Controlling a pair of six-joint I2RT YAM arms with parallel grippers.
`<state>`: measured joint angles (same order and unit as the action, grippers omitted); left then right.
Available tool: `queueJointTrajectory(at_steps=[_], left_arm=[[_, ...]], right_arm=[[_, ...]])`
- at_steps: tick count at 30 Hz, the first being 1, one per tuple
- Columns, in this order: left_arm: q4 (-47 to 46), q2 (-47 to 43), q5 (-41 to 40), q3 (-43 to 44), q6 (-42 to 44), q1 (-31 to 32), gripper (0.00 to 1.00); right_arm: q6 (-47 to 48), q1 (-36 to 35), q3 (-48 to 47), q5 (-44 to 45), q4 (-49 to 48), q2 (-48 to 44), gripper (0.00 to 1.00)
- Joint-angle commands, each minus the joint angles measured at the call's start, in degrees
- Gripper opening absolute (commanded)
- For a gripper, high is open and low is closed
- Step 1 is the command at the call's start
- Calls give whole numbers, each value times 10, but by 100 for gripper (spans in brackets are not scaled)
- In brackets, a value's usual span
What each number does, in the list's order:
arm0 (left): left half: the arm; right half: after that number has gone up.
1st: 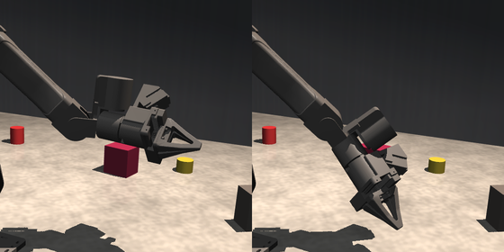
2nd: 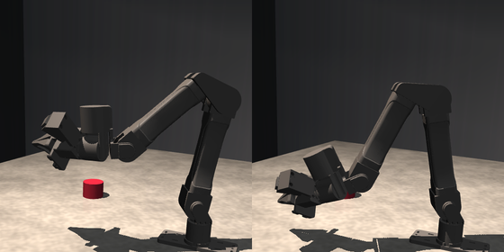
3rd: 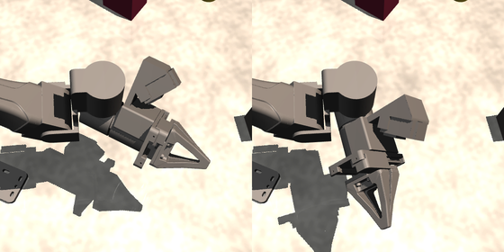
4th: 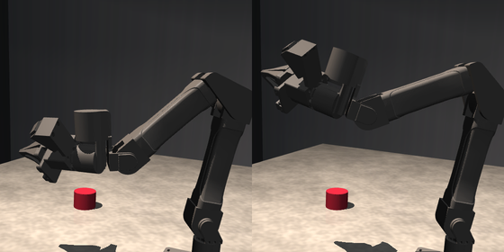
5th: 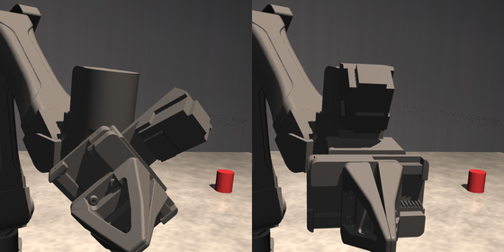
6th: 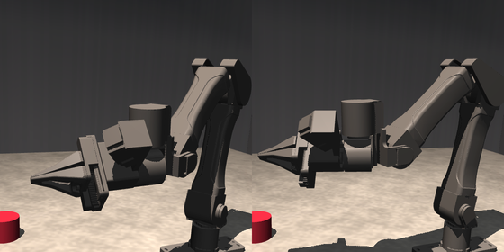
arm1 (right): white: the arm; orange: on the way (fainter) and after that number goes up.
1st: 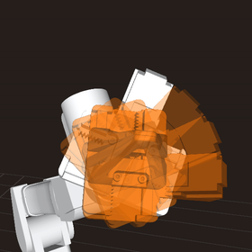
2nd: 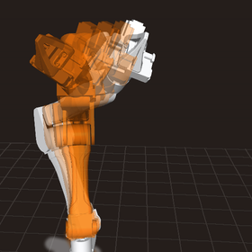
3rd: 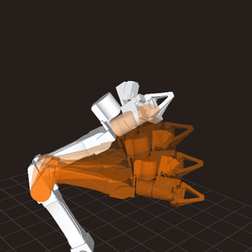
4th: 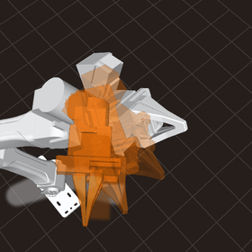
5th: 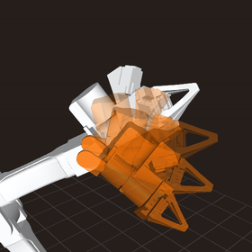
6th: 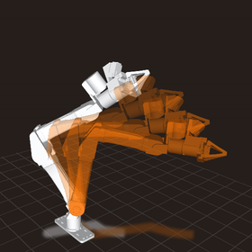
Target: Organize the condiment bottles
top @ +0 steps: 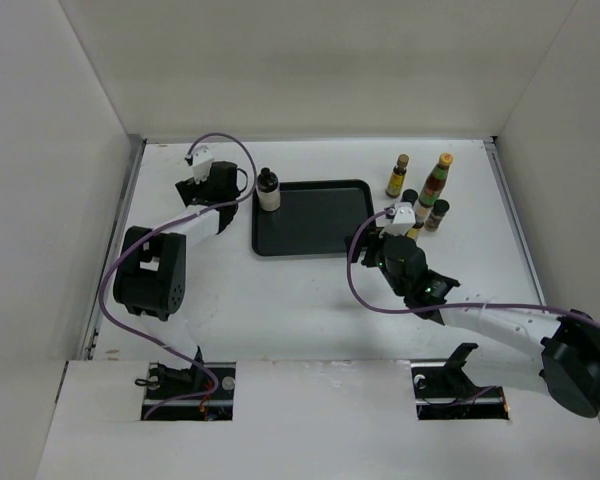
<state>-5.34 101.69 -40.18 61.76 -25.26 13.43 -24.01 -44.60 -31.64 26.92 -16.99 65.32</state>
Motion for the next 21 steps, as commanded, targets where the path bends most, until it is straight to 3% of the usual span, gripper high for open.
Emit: queueJointTrajectory(at_steps=[1,8,13,16,21], left_arm=[[-25,-2,6,35,10,-9,86],[-35,8,14,41,16,-11,79],[-41,-3,9,27,16,-11,51],[-56,-63,-13,-7,14,-5,44],[-92,-209,-60,-87,26,51,42]], right_arm=[[-3,3,-10,-5,-23,1,81],[-1,2,-13,-5,-23,7,81],[0,1,-10,-4,-20,-5,81],[-2,1,-5,-4,-23,-12,81],[-3,1,-4,-3,-27,-17,81]])
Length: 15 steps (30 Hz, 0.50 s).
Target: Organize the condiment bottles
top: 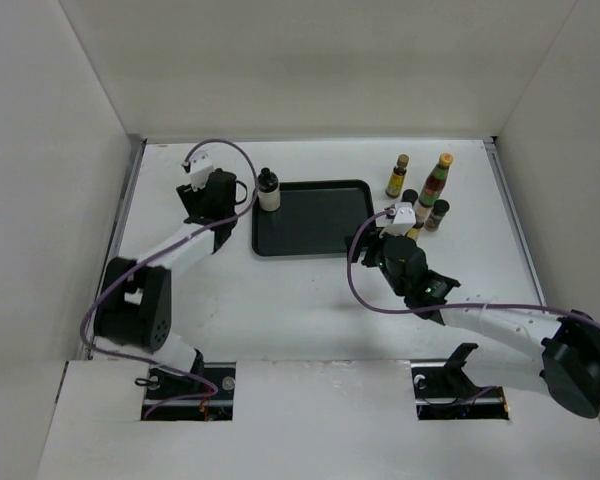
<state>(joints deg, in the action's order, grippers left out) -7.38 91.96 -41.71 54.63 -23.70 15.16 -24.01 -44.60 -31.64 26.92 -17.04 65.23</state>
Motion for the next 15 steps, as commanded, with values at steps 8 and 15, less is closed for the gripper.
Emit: queueJointTrajectory(at_steps=[8,15], left_arm=[[-60,-211,-55,-91,25,174,41],[-81,-124,-49,-58,22,241,41]], right_arm=[[-5,1,-1,-4,-25,-22,80],[-5,3,2,-2,-25,-27,79]])
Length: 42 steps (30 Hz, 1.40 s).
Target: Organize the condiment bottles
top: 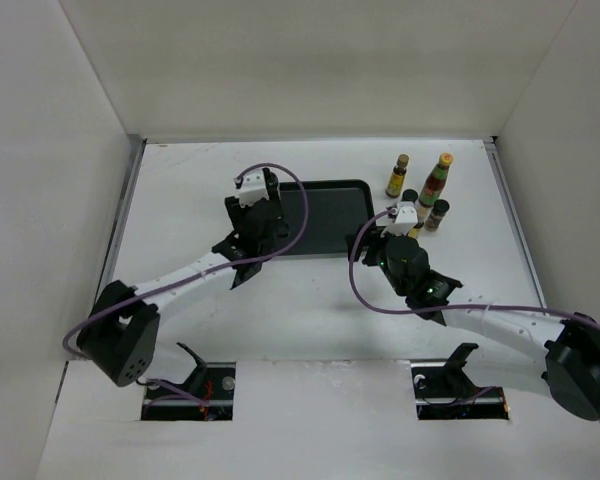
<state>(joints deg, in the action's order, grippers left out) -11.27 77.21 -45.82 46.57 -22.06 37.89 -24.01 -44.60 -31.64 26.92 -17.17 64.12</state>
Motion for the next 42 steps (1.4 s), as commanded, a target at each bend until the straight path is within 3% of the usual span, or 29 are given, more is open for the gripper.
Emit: queueJointTrajectory(at_steps=[1,3,6,10,13,15,17,20,26,32,36,42], left_arm=[[-50,40,-7,25,5,18,41],[-60,70,-7,27,6,21,41],[-72,108,-9,22,6,21,42],[-103,136,-7,7,6,27,49],[-113,135,-14,-1,5,35,68],[-123,123,-14,-7,6,40,85],[-125,95,-15,-17,4,42,95],[-140,34,-24,-48,2,50,100],[-162,-153,-43,-146,-3,93,100],[-186,-334,-112,-268,-23,130,100],[-230,-360,-117,-328,-53,130,100],[-301,-321,-91,-365,-88,124,100]], right_arm=[[-4,3,3,-2,-23,-20,78],[-3,4,8,-3,-27,-29,67],[-4,6,11,0,-30,-36,40],[-5,6,17,2,-33,-51,27],[-2,6,18,3,-30,-57,33],[-3,7,19,9,-30,-72,51],[-2,11,19,18,-23,-94,69],[4,21,-7,40,32,-125,80],[21,57,-71,132,157,-139,78],[44,118,-110,200,216,-107,79],[42,181,-142,150,228,-39,79],[39,228,-182,79,224,35,75]])
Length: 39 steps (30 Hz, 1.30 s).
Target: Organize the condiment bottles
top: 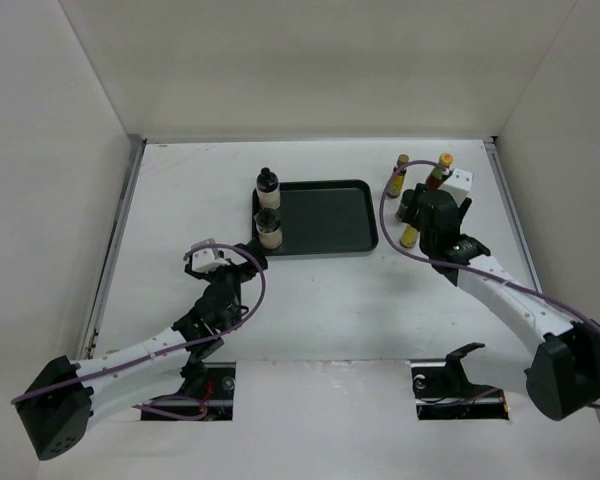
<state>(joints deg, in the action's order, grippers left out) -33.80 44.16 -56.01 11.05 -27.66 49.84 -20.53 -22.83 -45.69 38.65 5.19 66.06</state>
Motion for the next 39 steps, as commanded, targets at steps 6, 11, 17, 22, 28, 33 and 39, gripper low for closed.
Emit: queueJointTrajectory(at_steps=[6,11,17,22,28,33,39], left_arm=[[-111,37,21,-24,-37,8,100],[-112,29,18,-33,-42,7,100],[-114,61,26,-30,-56,2,100],[-114,57,27,-30,-57,0,100],[-114,55,27,-31,-57,-1,100],[-114,63,27,-31,-61,-1,100],[-114,66,26,-31,-64,-2,100]], right_arm=[[1,14,-76,-45,8,75,68],[-13,13,-77,-43,18,97,63],[-29,13,-58,-33,3,113,48],[-18,10,-71,-6,6,116,26],[1,-30,-84,18,42,37,20],[15,-88,-154,10,52,35,21],[27,-144,-273,-39,-14,171,21]])
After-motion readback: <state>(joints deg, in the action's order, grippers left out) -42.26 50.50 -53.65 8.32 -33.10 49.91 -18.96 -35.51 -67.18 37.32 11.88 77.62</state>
